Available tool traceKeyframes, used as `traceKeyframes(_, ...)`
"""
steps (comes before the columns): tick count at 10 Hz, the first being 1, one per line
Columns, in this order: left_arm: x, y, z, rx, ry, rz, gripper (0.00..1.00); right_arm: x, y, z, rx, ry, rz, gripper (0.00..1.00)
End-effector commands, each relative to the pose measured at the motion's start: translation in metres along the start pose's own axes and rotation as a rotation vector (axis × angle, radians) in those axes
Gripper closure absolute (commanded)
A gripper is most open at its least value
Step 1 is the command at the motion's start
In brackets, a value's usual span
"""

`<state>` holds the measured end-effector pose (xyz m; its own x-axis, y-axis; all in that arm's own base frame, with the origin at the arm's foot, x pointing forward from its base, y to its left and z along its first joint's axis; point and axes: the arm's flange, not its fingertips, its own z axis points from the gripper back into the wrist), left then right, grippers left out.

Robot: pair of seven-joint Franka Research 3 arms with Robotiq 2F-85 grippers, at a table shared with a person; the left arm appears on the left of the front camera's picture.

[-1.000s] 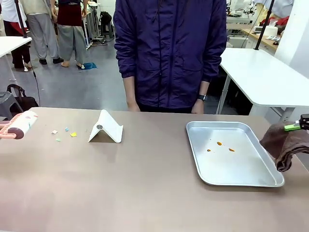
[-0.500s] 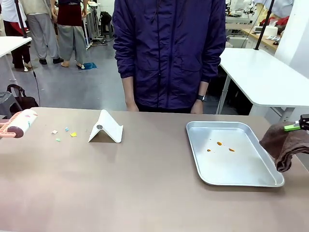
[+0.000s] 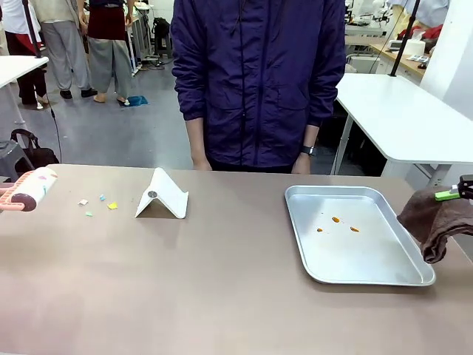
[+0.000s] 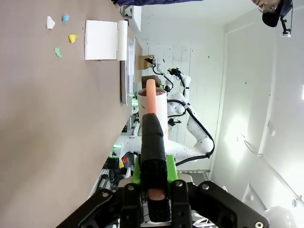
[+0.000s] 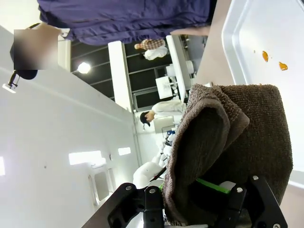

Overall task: Clean the surface of the table.
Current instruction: If a person points to the right, clean the right side of the table with your right hand, and if they point to the left, clean the left side with your left hand.

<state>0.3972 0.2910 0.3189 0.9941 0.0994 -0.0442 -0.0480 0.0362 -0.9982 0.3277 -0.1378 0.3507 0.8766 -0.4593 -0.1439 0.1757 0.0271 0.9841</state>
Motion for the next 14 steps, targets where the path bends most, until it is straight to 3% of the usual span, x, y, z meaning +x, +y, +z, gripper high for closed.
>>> traceKeyframes(1,-0.0053,-0.0041,-0.0034,-0.01,-0.003,-0.02,1.0,-0.0006,0.0008,0.0007,-0.002,0.001,-0.001,1.0)
traceKeyframes(14,-0.0053,-0.0041,-0.0034,-0.01,-0.003,-0.02,1.0,-0.0006,0.0008,0.0007,-0.002,0.001,-0.001,1.0)
